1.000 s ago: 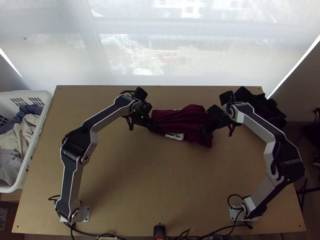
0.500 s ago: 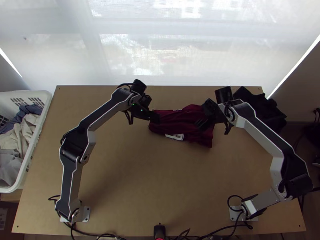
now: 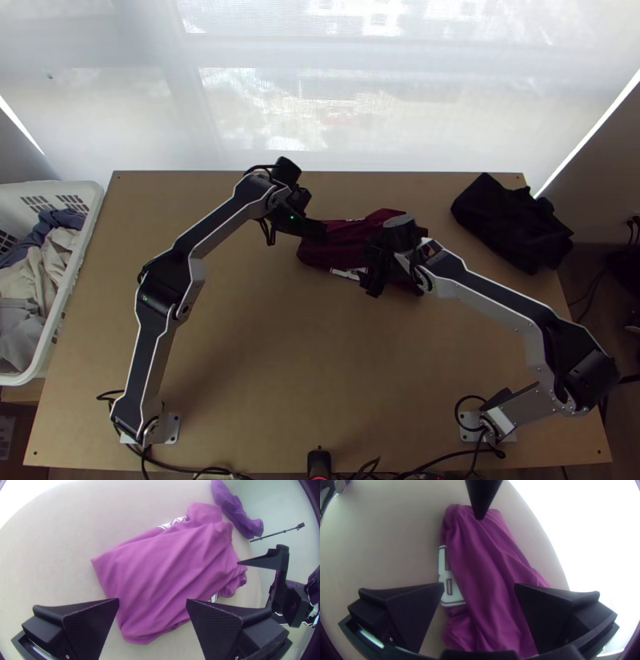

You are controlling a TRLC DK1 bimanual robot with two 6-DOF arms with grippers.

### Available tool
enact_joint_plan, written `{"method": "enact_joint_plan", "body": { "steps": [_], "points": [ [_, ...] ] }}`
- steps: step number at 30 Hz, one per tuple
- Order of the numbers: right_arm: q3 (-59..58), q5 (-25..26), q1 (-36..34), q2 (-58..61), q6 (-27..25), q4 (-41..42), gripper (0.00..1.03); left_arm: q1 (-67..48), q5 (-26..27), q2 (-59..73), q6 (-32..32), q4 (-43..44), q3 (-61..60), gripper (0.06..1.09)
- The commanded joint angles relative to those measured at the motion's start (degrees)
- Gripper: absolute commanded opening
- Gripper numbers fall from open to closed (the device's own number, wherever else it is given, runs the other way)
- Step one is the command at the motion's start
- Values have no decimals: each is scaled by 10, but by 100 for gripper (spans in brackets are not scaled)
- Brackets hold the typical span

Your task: Fold the t-shirt

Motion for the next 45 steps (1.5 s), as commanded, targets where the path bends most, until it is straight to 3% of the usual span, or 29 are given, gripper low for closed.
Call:
{"method": "enact_joint_plan", "body": {
  "steps": [1,12,32,38,45],
  "points": [
    [-31,13,46,7,-9,42,98,0,0,25,1,0,17,104],
    [-38,31,72,48,-4,68,98,0,0,46,2,-15,55,104],
    [85,53,-10,182,-30,87,98,-3,0,45,8,-29,55,104],
    [94,58,-4,173,-28,90,98,-5,0,49,9,-34,55,104],
    [10,58,19,74,-14,90,98,-3,0,51,15,-51,55,104]
  ]
}}
